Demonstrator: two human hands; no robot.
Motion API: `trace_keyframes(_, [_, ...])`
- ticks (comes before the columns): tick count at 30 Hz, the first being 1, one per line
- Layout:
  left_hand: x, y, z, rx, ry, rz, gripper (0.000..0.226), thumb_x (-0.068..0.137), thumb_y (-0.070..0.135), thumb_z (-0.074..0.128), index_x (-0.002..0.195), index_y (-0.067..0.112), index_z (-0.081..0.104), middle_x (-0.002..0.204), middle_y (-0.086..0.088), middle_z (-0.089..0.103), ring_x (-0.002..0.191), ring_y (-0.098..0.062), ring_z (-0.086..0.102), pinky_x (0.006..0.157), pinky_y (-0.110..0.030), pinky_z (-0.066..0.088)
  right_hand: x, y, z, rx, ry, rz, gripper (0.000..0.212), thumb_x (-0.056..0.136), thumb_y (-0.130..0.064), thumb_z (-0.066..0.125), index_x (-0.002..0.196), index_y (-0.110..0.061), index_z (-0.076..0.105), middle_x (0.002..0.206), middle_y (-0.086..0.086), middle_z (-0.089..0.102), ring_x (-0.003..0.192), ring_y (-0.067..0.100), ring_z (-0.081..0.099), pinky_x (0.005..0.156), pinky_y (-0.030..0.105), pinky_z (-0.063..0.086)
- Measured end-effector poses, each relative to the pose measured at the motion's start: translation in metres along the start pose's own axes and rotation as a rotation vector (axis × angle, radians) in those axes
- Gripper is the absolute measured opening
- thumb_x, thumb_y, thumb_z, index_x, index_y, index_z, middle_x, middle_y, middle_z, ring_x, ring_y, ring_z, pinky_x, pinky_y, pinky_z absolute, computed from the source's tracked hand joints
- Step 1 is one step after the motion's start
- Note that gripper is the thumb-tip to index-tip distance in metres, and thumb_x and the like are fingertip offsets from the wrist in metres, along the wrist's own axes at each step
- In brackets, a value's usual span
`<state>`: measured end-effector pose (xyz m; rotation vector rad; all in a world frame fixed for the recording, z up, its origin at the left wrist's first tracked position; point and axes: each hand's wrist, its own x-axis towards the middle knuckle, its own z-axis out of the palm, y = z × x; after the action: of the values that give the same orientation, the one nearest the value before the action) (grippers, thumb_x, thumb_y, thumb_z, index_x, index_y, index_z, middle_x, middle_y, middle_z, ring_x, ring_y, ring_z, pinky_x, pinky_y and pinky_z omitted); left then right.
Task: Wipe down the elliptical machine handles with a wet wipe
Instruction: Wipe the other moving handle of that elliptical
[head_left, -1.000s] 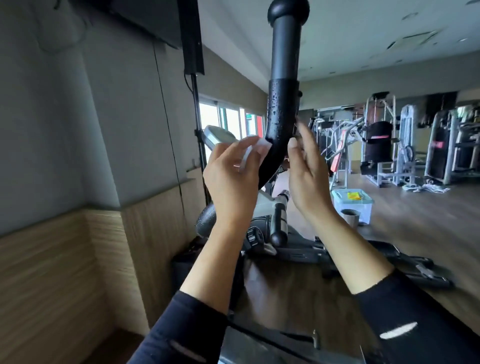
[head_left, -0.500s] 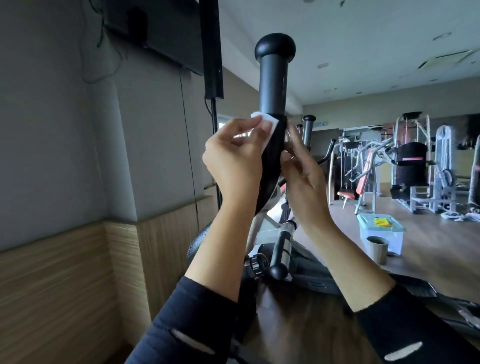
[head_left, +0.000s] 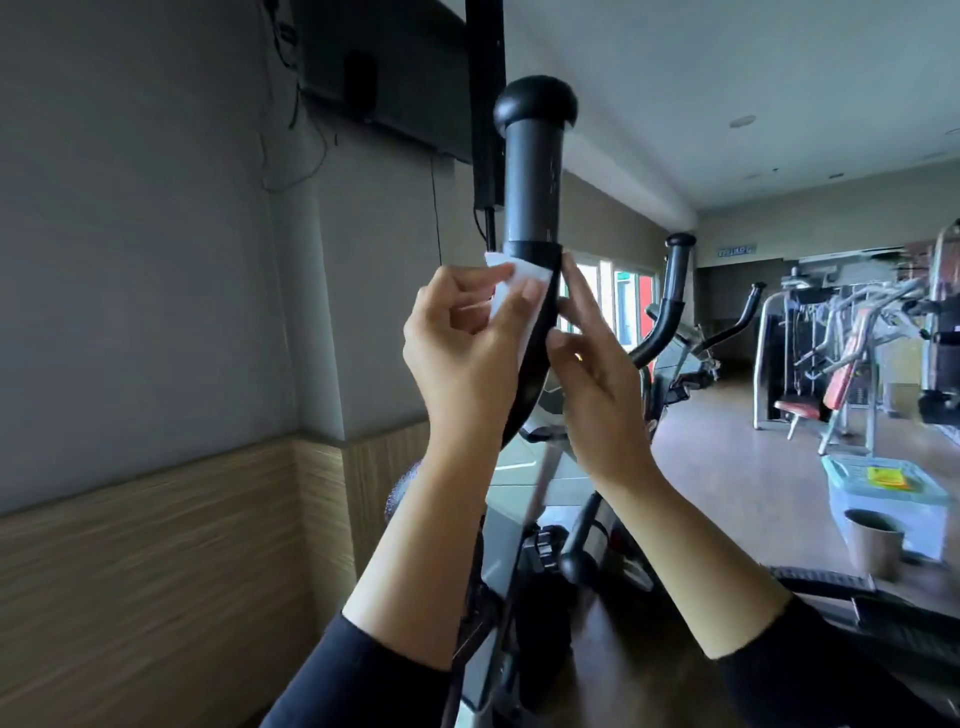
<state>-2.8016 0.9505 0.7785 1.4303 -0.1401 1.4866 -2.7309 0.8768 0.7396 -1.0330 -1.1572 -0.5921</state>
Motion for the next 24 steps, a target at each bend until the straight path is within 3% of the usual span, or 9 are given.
trace_keyframes(2, [-0.014, -0.008, -0.008, 0.045, -0.002, 0.001, 0.015, 0.076, 0.022, 0.081, 0.081, 0.028, 0.069, 0.088, -0.002, 0.067, 0.071, -0.006, 0.056, 0.069, -0.021, 0.045, 0.001, 0.001, 0.000, 0.012, -0.030, 0.004, 0.052, 0.101, -0.003, 0.041, 0.150, -0.017, 0.027, 0.140, 0.006, 0.053, 0.121, 0.013, 0.057, 0.100, 0.028, 0.047])
trace_keyframes(4, [-0.016, -0.008, -0.008, 0.040, 0.015, 0.000, 0.015, 0.075, 0.023, 0.081, 0.079, 0.030, 0.069, 0.085, 0.000, 0.067, 0.071, -0.008, 0.055, 0.069, -0.023, 0.045, 0.003, 0.005, 0.000, 0.023, -0.034, 0.001, 0.051, 0.101, -0.011, 0.043, 0.150, -0.021, 0.028, 0.146, 0.009, 0.046, 0.132, 0.022, 0.048, 0.109, 0.044, 0.039])
trace_keyframes(7, [0.000, 0.004, 0.004, 0.035, 0.082, 0.036, 0.013, 0.075, 0.022, 0.081, 0.076, 0.027, 0.068, 0.073, 0.008, 0.062, 0.065, -0.006, 0.053, 0.067, -0.024, 0.047, 0.003, 0.008, 0.000, 0.089, -0.013, 0.022, 0.053, 0.097, -0.011, 0.045, 0.148, -0.019, 0.033, 0.138, 0.013, 0.053, 0.107, 0.023, 0.061, 0.092, 0.035, 0.050])
trace_keyframes(10, [0.004, 0.006, 0.010, 0.049, 0.106, 0.071, 0.011, 0.077, 0.022, 0.079, 0.080, 0.021, 0.069, 0.076, 0.005, 0.062, 0.066, -0.004, 0.052, 0.068, -0.023, 0.048, 0.002, 0.011, 0.000, 0.126, -0.012, 0.039, 0.055, 0.094, -0.007, 0.045, 0.146, -0.021, 0.037, 0.132, 0.013, 0.055, 0.086, 0.016, 0.058, 0.079, 0.028, 0.048])
trace_keyframes(13, [-0.018, -0.012, -0.002, 0.136, 0.089, 0.080, 0.013, 0.076, 0.022, 0.080, 0.083, 0.020, 0.069, 0.085, -0.006, 0.066, 0.071, -0.009, 0.057, 0.070, -0.024, 0.049, 0.000, 0.010, -0.001, 0.114, -0.021, 0.025, 0.054, 0.096, -0.013, 0.045, 0.144, -0.035, 0.035, 0.145, 0.004, 0.048, 0.116, 0.028, 0.057, 0.098, 0.047, 0.047])
trace_keyframes(15, [-0.030, -0.019, -0.010, 0.175, 0.077, 0.093, 0.013, 0.075, 0.021, 0.080, 0.082, 0.022, 0.070, 0.086, -0.009, 0.067, 0.074, -0.013, 0.062, 0.073, -0.026, 0.051, -0.001, 0.010, -0.002, 0.096, -0.021, 0.022, 0.057, 0.096, -0.014, 0.045, 0.142, -0.045, 0.035, 0.146, -0.001, 0.047, 0.129, 0.027, 0.049, 0.105, 0.053, 0.041])
trace_keyframes(19, [-0.013, -0.006, 0.002, 0.143, 0.138, 0.115, 0.010, 0.076, 0.019, 0.080, 0.081, 0.020, 0.072, 0.080, -0.005, 0.070, 0.069, -0.010, 0.062, 0.066, -0.023, 0.050, -0.001, 0.010, -0.003, 0.144, -0.044, 0.020, 0.057, 0.095, -0.009, 0.044, 0.142, -0.041, 0.035, 0.137, -0.004, 0.053, 0.113, 0.030, 0.057, 0.096, 0.056, 0.046])
trace_keyframes(21, [0.002, 0.001, 0.009, 0.054, 0.156, 0.113, 0.008, 0.078, 0.020, 0.079, 0.083, 0.017, 0.074, 0.073, -0.004, 0.070, 0.066, -0.014, 0.060, 0.064, -0.030, 0.050, -0.001, 0.009, -0.002, 0.166, -0.041, 0.011, 0.054, 0.095, -0.007, 0.042, 0.142, -0.032, 0.036, 0.132, -0.002, 0.055, 0.104, 0.028, 0.058, 0.094, 0.052, 0.048])
trace_keyframes(24, [0.002, -0.006, 0.006, 0.005, 0.139, 0.103, 0.014, 0.080, 0.022, 0.078, 0.092, 0.013, 0.077, 0.073, -0.004, 0.070, 0.066, -0.012, 0.061, 0.063, -0.029, 0.049, 0.000, 0.003, -0.003, 0.108, -0.029, -0.013, 0.049, 0.099, -0.008, 0.042, 0.144, -0.025, 0.035, 0.133, 0.002, 0.054, 0.113, 0.015, 0.057, 0.093, 0.023, 0.047])
